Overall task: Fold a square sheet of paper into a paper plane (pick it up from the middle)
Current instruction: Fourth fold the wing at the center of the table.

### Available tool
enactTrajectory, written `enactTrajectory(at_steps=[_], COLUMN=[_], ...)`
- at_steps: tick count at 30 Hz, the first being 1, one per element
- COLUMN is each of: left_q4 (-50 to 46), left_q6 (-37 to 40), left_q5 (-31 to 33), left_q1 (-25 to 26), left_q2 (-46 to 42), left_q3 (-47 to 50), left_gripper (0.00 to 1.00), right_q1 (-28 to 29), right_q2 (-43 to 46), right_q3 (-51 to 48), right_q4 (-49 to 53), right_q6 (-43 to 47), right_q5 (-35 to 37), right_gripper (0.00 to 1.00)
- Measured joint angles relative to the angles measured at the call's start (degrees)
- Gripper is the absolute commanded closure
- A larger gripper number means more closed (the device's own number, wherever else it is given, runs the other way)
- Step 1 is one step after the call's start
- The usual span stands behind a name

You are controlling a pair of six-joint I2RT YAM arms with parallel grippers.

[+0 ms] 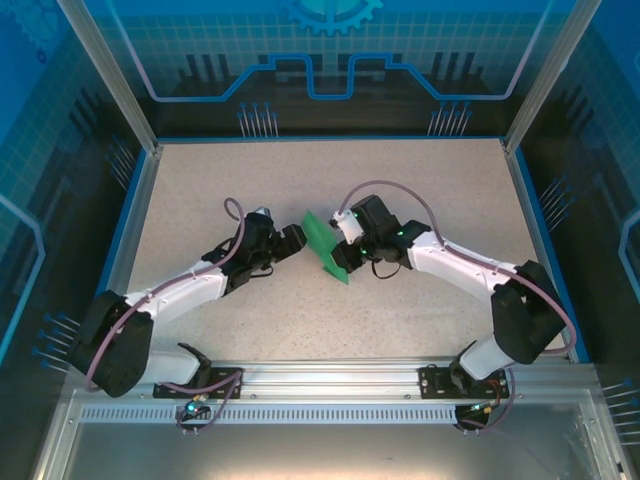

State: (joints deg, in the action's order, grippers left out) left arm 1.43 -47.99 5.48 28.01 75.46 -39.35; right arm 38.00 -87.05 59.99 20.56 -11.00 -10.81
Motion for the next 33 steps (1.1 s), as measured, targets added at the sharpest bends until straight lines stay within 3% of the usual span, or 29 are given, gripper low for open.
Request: enactTrajectory(at_steps=[6,11,17,24,33], left_q4=[-2.99,-3.58,0.59,7.32,9.97], left_q6=[-0.13,-0.48,-0.35,0.15,0.26], left_q5=[3.80,4.24,-1.90,-10.64,-13.22], left_q1=[0.00,-0.07,-0.11,-0.11,-0.11], left_q2=[-3.37,-4.83,-2.19,9.07,17.42], left_q3=[0.15,1.16,2.89,1.60,-3.30], left_gripper=[0.15,0.23,0.42,0.66,0.86], right_q1=[0.00,0.09,0.33,0.48,2.27], right_q2=[-0.59,-5.97,-10.47,-11.58,-11.98], right_q3=[-0.02,-0.02,-0.37,-0.37,-0.37], right_q4=[-2.69,-4.07,-4.15,-3.89,-2.80], right_q6=[-0.07,-0.09,-0.76,-2.51,-2.93], right_q5=[-0.28,-0.13,0.94,3.39,6.32], right_gripper=[0.91,0.91,0.87,0.79,0.76])
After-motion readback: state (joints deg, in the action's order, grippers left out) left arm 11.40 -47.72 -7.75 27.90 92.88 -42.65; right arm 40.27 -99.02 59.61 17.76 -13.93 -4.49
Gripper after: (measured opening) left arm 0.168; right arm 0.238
